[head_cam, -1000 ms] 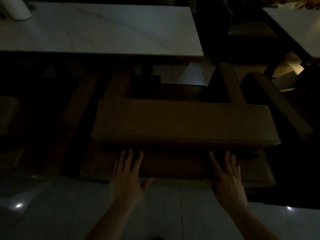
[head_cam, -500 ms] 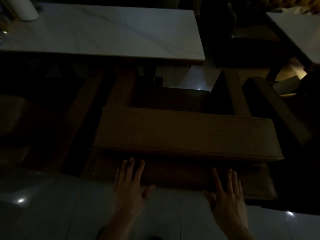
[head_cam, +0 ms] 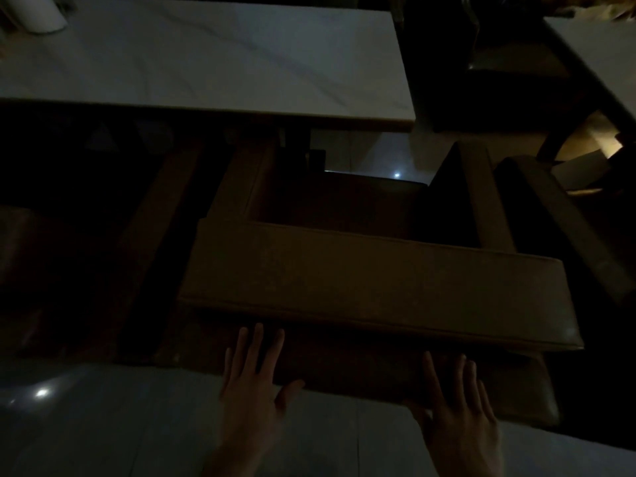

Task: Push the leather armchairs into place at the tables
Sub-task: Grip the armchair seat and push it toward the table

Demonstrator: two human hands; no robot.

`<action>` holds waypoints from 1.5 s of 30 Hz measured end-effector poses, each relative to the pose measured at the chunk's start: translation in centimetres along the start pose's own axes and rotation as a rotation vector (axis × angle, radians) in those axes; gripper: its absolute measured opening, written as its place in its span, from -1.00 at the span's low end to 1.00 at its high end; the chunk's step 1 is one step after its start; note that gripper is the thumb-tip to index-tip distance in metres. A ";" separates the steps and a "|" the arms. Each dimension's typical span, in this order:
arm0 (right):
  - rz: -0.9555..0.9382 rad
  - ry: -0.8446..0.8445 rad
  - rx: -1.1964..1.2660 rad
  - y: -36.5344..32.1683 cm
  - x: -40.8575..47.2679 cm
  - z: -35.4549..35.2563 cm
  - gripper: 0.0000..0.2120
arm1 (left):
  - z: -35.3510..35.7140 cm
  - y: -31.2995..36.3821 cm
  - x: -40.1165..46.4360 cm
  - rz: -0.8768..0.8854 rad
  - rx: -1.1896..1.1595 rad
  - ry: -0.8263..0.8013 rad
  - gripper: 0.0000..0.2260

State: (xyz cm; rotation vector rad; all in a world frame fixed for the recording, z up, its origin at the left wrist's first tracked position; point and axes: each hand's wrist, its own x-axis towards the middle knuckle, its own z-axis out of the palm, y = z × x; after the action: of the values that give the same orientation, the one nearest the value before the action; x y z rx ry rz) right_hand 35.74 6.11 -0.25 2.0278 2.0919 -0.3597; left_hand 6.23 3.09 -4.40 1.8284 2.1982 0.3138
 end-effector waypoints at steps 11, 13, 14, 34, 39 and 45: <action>0.022 -0.010 -0.056 1.5 2.2 0.3 -0.16 | -0.3 1.5 1.9 -0.017 -0.018 -0.029 -0.29; 0.026 0.013 -0.027 1.7 2.3 0.4 -0.16 | -0.6 1.5 2.1 -0.019 0.005 -0.089 -0.28; 0.034 0.007 -0.028 1.7 2.3 0.2 -0.18 | -0.9 1.4 2.1 -0.012 0.011 -0.116 -0.28; 0.141 -0.154 0.164 -0.6 -12.2 -13.3 -0.17 | -16.0 4.1 -3.4 0.231 0.126 -0.366 -0.14; 0.167 -0.037 0.192 -0.2 -17.0 -17.2 -0.14 | -19.5 7.7 -4.0 0.328 0.137 -0.353 -0.09; 0.247 0.065 0.200 3.2 -21.5 -19.3 -0.05 | -21.6 15.0 -5.9 0.488 0.184 -0.357 -0.08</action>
State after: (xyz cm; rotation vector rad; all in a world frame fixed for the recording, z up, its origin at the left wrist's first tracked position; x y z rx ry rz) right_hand 40.11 -8.19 24.70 2.4101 1.8746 -0.4825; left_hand 13.82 0.09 21.31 2.2984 1.5730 -0.1268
